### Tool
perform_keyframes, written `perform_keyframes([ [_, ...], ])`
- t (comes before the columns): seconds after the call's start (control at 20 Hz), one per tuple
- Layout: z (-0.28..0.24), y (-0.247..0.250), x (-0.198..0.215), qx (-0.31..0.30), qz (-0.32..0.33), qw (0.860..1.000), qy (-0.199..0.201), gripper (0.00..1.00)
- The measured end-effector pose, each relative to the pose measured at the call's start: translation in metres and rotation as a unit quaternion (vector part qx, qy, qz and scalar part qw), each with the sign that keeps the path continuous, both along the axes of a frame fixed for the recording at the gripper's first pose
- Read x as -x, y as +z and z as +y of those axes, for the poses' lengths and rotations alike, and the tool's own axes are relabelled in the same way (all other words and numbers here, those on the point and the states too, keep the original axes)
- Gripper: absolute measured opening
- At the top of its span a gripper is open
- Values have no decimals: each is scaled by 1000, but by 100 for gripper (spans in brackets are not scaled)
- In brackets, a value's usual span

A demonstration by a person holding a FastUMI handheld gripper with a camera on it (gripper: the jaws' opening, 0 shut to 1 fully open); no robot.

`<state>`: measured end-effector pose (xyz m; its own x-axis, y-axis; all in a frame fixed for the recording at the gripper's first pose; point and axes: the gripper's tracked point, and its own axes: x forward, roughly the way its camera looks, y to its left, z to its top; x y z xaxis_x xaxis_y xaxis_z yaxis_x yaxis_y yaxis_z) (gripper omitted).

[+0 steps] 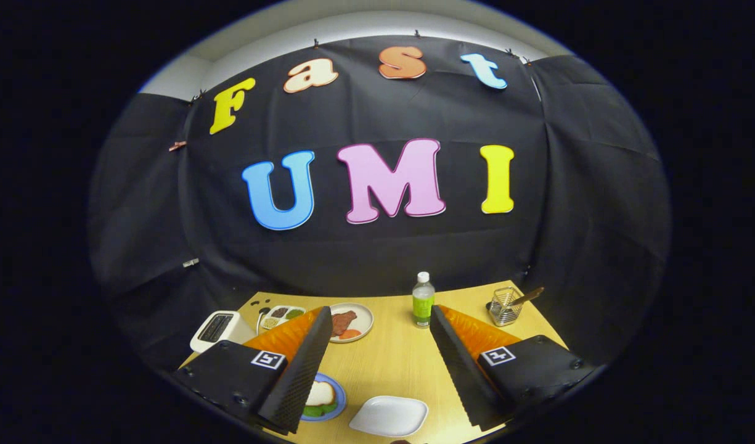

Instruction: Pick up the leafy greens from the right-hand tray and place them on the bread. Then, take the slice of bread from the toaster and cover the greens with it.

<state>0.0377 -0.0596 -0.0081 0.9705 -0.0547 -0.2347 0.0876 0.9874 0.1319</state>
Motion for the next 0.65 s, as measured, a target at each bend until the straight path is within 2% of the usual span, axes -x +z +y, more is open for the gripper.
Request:
perform_keyframes([
  [0.2,-38,16,10,4,-43,999,-28,99],
  [0.3,-55,14,15,9,-43,998,-37,98],
  [0.65,-65,-9,13,6,-16,1000,-12,99],
])
